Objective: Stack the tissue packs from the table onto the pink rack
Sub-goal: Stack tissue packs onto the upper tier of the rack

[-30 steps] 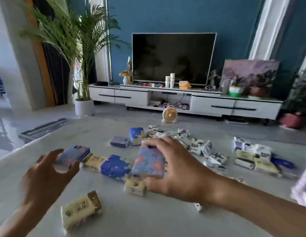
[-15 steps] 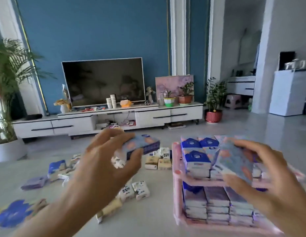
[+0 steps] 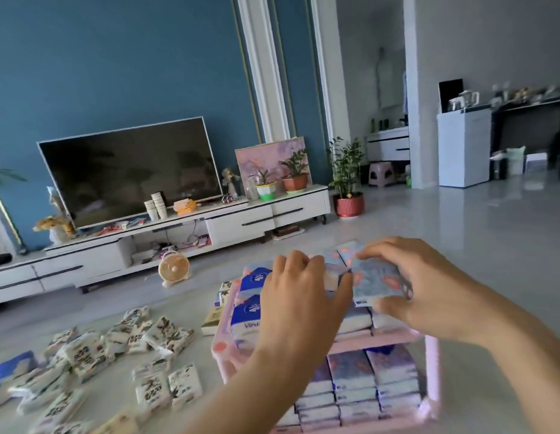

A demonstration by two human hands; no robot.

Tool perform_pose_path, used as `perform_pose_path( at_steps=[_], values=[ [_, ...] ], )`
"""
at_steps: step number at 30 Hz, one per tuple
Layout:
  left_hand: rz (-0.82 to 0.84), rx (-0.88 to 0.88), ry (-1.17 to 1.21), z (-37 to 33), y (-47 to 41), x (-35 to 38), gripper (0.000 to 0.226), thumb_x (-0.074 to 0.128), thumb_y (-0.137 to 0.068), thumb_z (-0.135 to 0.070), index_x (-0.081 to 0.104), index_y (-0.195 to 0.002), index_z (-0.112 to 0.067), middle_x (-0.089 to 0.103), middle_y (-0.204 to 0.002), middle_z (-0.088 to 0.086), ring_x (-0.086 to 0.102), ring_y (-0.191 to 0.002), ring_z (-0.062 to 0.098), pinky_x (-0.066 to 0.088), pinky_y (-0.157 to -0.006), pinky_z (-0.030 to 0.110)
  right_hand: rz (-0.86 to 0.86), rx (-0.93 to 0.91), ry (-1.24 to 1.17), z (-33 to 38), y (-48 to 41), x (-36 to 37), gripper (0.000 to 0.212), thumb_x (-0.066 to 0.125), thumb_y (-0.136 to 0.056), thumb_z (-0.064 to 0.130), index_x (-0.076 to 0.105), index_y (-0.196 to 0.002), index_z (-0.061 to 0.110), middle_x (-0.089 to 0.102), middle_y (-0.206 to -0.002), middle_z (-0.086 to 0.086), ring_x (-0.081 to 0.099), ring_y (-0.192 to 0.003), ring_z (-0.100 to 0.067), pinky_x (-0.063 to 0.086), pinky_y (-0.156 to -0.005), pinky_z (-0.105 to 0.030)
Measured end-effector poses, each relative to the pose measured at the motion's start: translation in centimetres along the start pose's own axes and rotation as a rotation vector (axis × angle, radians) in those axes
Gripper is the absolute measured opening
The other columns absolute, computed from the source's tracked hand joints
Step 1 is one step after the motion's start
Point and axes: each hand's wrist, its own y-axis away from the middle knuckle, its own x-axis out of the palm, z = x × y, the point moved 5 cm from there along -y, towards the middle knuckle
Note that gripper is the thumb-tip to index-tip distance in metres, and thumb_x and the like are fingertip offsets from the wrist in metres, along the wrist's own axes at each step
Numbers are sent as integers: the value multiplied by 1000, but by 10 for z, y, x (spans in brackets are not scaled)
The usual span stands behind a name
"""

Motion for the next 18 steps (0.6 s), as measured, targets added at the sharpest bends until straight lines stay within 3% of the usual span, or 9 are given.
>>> perform_pose_path(
  at_steps=[3,7,9,12,14,16,18],
  values=[
    [65,51,-128,-3,6,11,55,36,-77,-61,70,-75,-18,61,-72,-4,59,-69,19,48,-51,27,67,11,-11,1,1,4,52,65,-78,11,51,-123,30,45,-121,18,39,-118,-1,31,-96,-10],
    [157,149,-181,-7,17,16,61,29,-83,-65,69,-85,-18,61,-78,-1,57,-76,22,48,-63,30,88,55,-79,-4,7,1,50,56,-82,5,54,-122,34,45,-107,29,44,-111,4,27,-84,7],
    [195,198,-202,-7,21,17,56,29,-85,-61,69,-89,-22,60,-79,-5,56,-76,19,49,-64,29,88,81,-100,-8,9,0,52,53,-84,1,54,-123,35,48,-111,26,44,-108,6,27,-79,10],
    [255,220,-206,-2,23,21,50,31,-86,-55,68,-99,-25,63,-89,-7,59,-83,17,51,-70,28,79,81,-135,-10,10,-1,52,50,-84,-2,54,-123,32,51,-122,20,44,-112,6,29,-83,7],
    [355,169,-185,1,24,22,56,24,-89,-56,60,-117,-25,62,-116,0,57,-108,22,48,-87,36,45,66,-128,-9,10,0,45,53,-85,6,54,-121,32,49,-124,20,44,-115,4,30,-91,-3],
    [472,110,-188,3,25,25,71,5,-84,-64,29,-142,-30,26,-151,3,22,-140,26,21,-111,46,-3,74,-118,-10,11,0,40,54,-86,11,55,-120,32,49,-122,21,44,-114,3,31,-93,-11],
    [518,46,-202,9,27,28,86,-13,-69,-71,1,-146,-34,-3,-156,0,-8,-144,21,1,-114,46,-33,91,-106,-13,13,0,37,54,-86,14,55,-119,32,48,-120,22,45,-113,3,32,-91,-12]
  ],
)
